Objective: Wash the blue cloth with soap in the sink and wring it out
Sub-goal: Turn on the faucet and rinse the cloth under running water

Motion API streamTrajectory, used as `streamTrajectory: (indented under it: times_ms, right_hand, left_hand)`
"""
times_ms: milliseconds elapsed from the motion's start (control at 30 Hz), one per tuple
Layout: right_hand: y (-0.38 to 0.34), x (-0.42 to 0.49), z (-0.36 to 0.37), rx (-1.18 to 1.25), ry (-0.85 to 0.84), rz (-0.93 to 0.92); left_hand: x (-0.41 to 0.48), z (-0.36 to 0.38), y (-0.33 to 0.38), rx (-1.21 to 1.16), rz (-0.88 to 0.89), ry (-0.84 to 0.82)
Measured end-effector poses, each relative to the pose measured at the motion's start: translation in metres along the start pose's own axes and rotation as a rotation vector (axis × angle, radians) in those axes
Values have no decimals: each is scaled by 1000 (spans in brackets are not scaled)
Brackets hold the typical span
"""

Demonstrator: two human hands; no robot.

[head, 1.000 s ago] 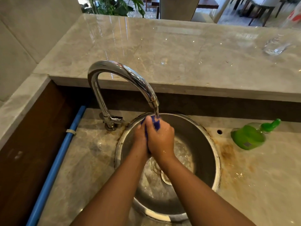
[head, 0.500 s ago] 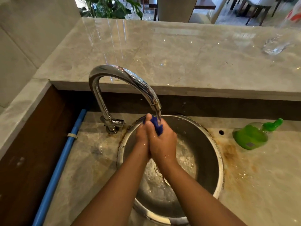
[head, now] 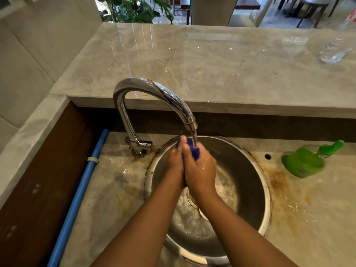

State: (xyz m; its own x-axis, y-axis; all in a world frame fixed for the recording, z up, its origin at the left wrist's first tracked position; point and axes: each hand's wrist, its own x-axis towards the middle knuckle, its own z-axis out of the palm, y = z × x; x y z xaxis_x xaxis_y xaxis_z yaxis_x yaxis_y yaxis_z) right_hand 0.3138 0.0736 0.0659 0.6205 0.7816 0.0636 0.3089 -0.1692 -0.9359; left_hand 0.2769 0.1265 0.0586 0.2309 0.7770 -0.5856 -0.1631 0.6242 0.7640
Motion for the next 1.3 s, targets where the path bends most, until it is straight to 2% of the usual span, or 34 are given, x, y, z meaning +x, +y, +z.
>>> streamTrajectory:
  times_ms: [100,233,333,400,500,567,667,767,867,933,1000,1100,1200,1300]
  right_hand:
    - [18,37,-4,-101,21,134]
    - [37,48,-13,28,48,320]
    - [19,27,-20,138,92,207]
    - [2,9,-16,157,-1,72]
    - [0,8,-4,-52,-39,-21]
    - [14,28,-4,-129,-8,77]
    - [32,49,-11,-80,-32,231]
    - [31,38,-15,-4,17,246]
    - [15,17,-10,67,26,155]
    - [4,5,-1,49,-8,57]
    - [1,10,4,-54,-3,10]
    - [14,38,-4,-132,7,118]
    - [33,51,-16,-20,7,252]
    - [29,36,-21,104,72,258]
  left_hand:
    - [-10,2,-12,-50,-12,-56]
    - [-15,1,-10,72,54,-103]
    - [-2,1,-2,87,86,-35]
    - [7,-1,1,67,63,-18]
    - [-2,3,-2,41,-18,-39]
    - [-10,5,-12,11,-70,-52]
    - [-16,3,-18,33,-42,-13]
    - [-12,0,-13,43,-53,-49]
    - [2,-2,-5,1,-38,34]
    - [7,-3,-4,-19,-32,47]
    - [-2,1,-3,-52,-98,19]
    - [-15,6,-11,-44,-103,-35]
    - [-26,4,-14,21,-42,-85]
    - [-19,2,-11,30,-8,-95]
